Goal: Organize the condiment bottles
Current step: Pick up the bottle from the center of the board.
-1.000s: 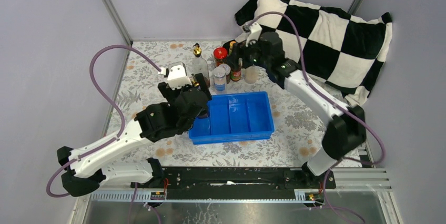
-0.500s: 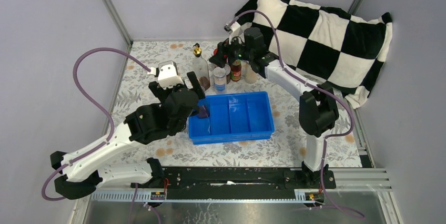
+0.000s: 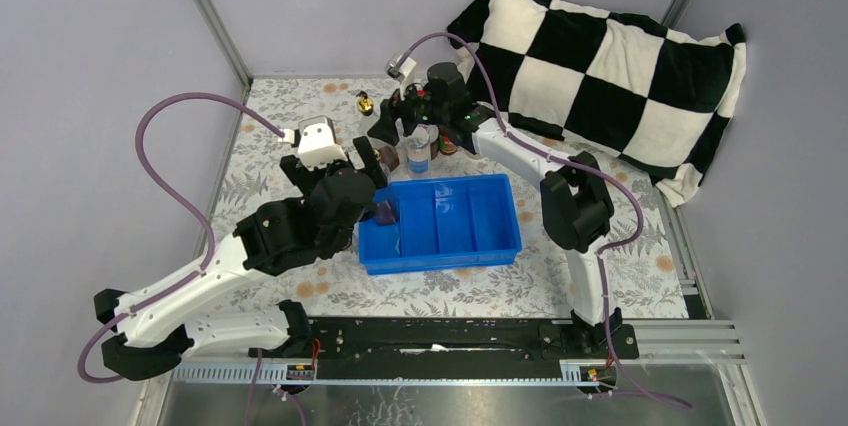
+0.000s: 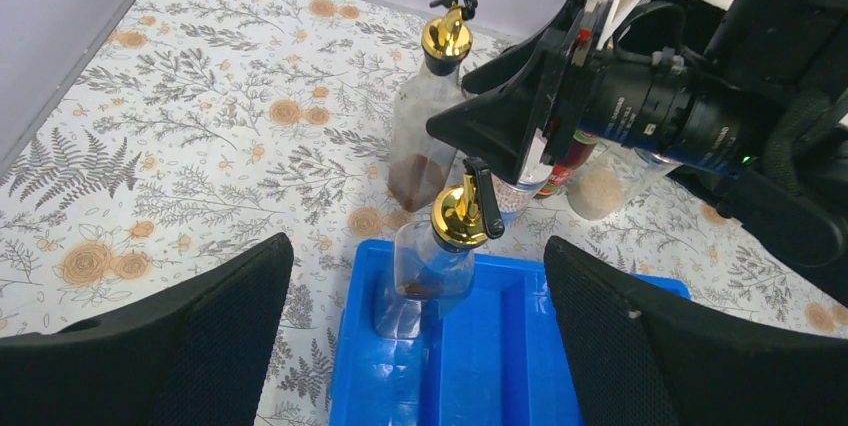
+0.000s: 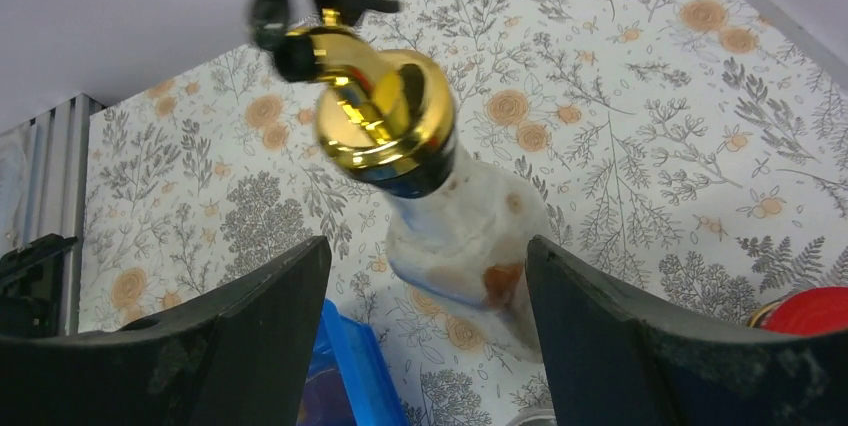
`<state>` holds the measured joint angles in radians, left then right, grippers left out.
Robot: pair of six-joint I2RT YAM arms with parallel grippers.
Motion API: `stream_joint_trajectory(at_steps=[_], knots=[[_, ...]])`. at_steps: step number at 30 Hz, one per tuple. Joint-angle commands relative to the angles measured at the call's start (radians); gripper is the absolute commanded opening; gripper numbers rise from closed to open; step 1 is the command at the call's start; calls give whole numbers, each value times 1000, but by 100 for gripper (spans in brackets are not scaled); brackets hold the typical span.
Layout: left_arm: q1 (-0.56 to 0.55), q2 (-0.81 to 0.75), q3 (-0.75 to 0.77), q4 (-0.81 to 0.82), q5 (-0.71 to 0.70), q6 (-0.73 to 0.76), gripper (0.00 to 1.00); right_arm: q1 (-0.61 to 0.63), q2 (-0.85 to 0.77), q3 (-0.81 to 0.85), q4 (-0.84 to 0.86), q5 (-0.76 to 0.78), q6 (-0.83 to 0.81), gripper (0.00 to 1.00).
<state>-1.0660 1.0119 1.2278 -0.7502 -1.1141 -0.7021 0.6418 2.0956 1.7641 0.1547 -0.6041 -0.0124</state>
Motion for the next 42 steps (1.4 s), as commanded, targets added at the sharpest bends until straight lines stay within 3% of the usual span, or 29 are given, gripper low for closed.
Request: stream_joint_trajectory(at_steps=[1,12,20,24,29,31,34,39,42], knots=[[-4,-17,-15,37,-44,21,99,12,31,45,24,9,-28,79],[-3,-40,-38,56,-50,49,99,25,79,-7,143,87,-11,85],[-2,-48,-56,74,-54,72,99,25,150,58,157,97,-5,96],[-2,-45,-57,81,-58,84,99,25,179,81,177,104,6,96],[-2,-44,-59,83,-62,87,99,25,194,78,215,121,33,88],[-2,-45,-62,84,-64,88,99,25,193,70,231,122,39,80],[-2,-51,-68,82,-66,87,99,25,189,58,247,117,44,59],[-2,-61,-79,82,-66,83,99,25,190,55,252,101,48,43],[-2,-69,-82,82,-71,80,99,25,191,69,250,98,51,40]])
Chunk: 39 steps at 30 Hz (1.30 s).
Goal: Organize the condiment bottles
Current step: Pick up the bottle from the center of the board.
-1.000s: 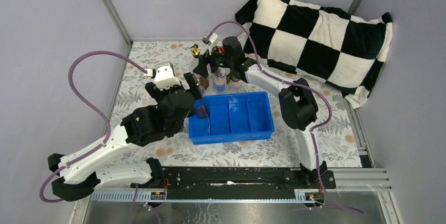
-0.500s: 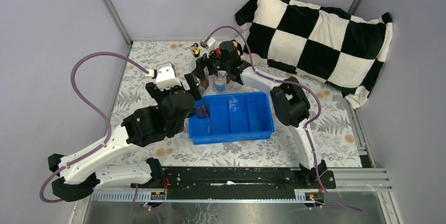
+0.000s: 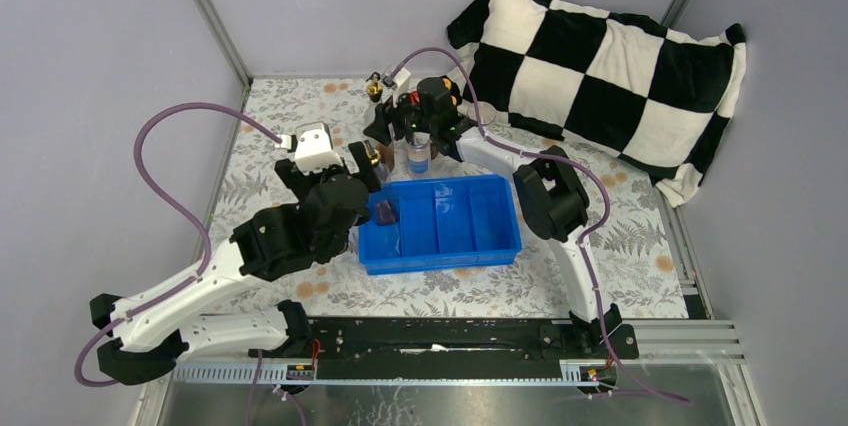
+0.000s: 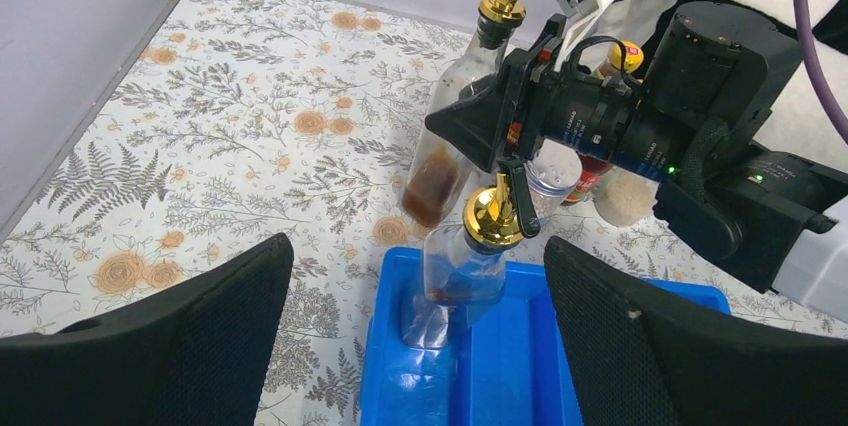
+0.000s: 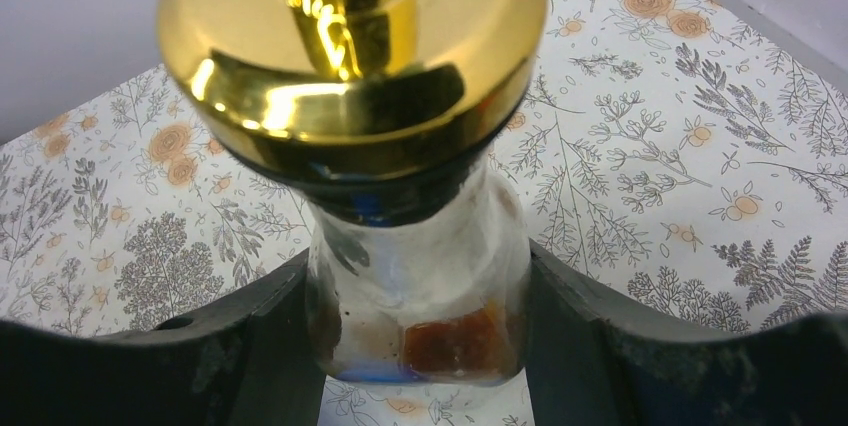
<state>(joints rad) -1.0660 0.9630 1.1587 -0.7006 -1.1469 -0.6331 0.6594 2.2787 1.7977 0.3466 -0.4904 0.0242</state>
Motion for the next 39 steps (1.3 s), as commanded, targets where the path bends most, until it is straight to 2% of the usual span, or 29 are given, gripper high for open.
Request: stream_joint_trajectory(at_steps=[1,11,22,39], knots=[[-2,-23,-14,33,-40,12,99,8,9,44,55,-14,13,40],[-2,-37,-21,30,-48,16,99,8,-2,207,-27,12,-13,35],[-2,-55,-22,30,-46,11,99,6,-112,295,-88,65,-71,32],[-2,-62,-7,11,-43,-7,99,5,-466,262,-305,181,-211,31]])
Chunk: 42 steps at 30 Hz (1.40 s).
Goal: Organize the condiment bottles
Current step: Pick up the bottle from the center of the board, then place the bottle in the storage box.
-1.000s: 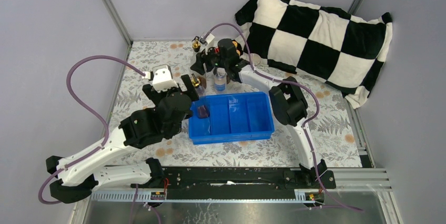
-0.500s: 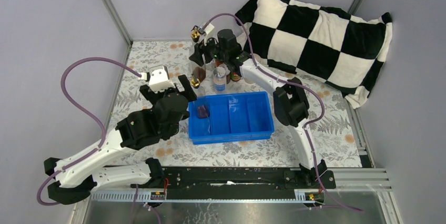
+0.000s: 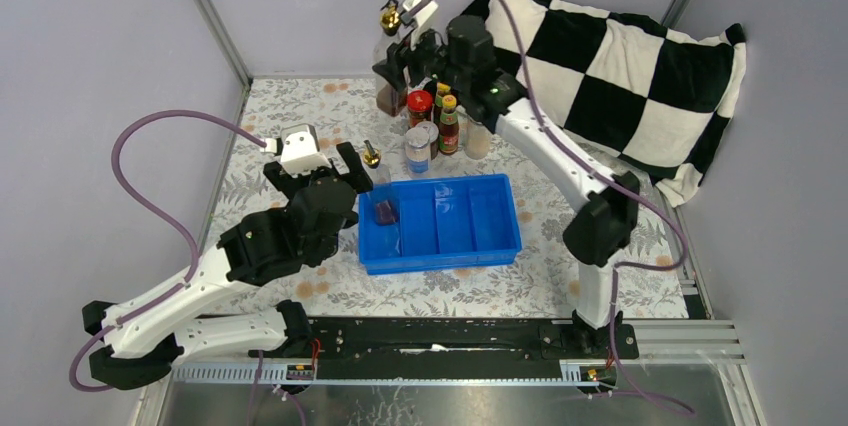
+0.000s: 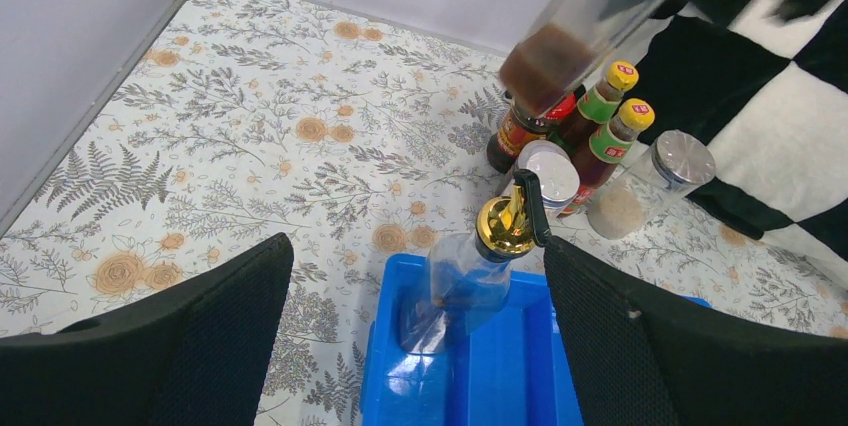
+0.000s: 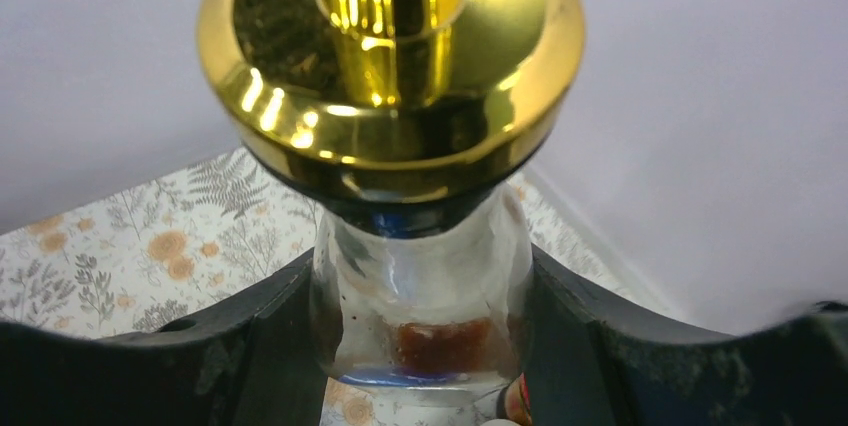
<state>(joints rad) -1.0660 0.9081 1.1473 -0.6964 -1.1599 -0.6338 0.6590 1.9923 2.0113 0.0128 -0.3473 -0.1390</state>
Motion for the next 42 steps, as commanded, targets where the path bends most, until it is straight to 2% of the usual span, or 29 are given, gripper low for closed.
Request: stream_joint_trajectory(at_steps=[1,8,16,22,28,33,42], knots=[[-2,-3,11,7,-30,-4,99,5,-206,38,9,48,-54,31],[-2,16,49,-8,-32,7,99,5,-461,-136,-170,132,-97,31],[-2,53,102,-6,-19,29,99,6,-803,-491,-296,176,-35,31],[-2,67,117,25,-8,62,99,5,-956,-726,-307,94,25,31],[-2,70,143,26,-1,79,99,7,-953,-817,-261,-124,41,31],[-2,58,140,28,-9,85,99,43,-914,-873,-137,-266,69,31],[-2,42,131,55,-21,126,99,178,-784,-853,-22,-353,75,31]])
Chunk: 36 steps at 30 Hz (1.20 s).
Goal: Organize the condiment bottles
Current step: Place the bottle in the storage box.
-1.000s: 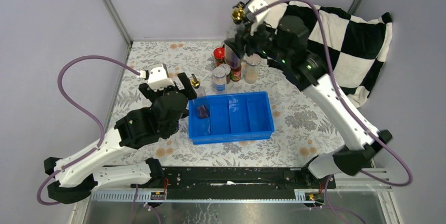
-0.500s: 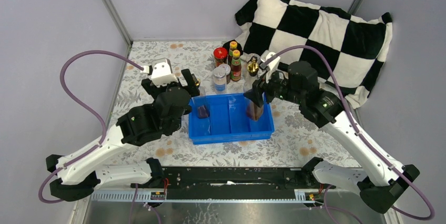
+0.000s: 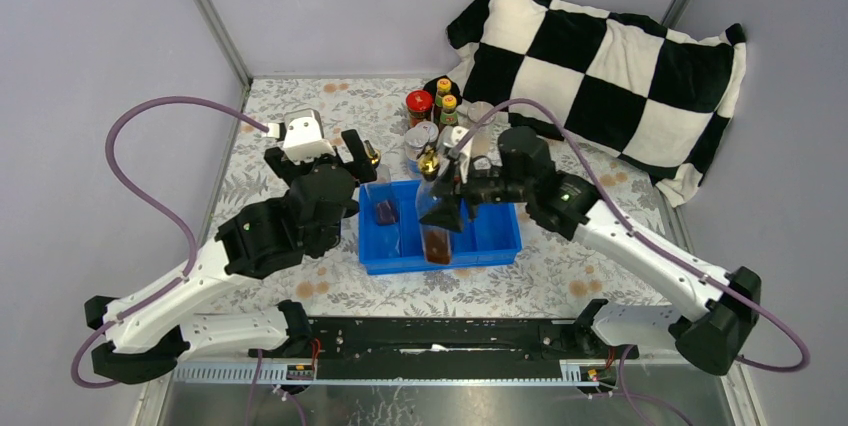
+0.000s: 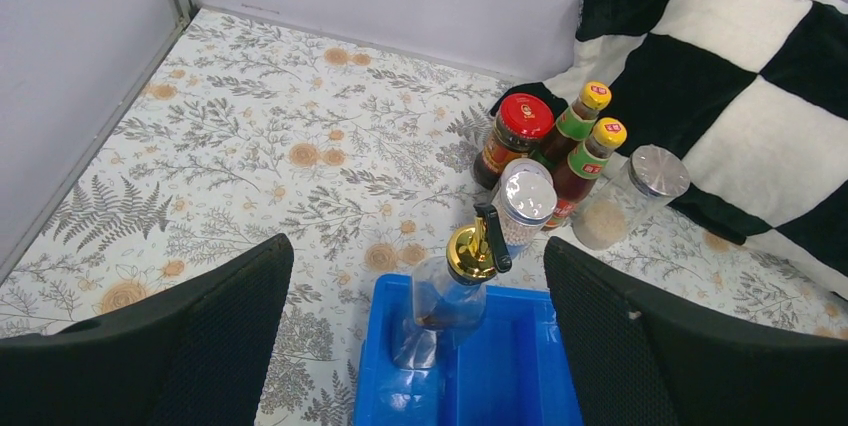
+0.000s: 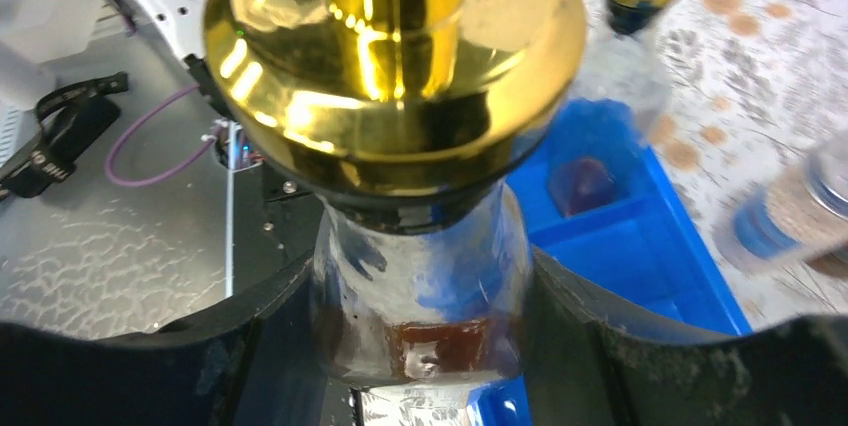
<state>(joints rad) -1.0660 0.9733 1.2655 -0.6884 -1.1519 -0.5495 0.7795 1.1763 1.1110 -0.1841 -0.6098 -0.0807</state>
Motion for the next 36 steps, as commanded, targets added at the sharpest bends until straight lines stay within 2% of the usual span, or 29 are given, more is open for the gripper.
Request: stream_joint_trajectory(at_steps=[1,10,21,30,36], knots=[[-2,-25,12,47,-32,42,99,70,48,47,205,-93,17,31],[-2,-31,-1,50,-21,41,99,119,190,36,457,-108,16,27],[-2,-68,-46,86,-1,52,99,121,352,47,710,-104,-3,24],[-2,-89,-82,126,11,76,99,120,472,142,678,-171,-82,24],[-2,-101,-108,162,21,89,99,121,535,125,700,-166,-93,25]])
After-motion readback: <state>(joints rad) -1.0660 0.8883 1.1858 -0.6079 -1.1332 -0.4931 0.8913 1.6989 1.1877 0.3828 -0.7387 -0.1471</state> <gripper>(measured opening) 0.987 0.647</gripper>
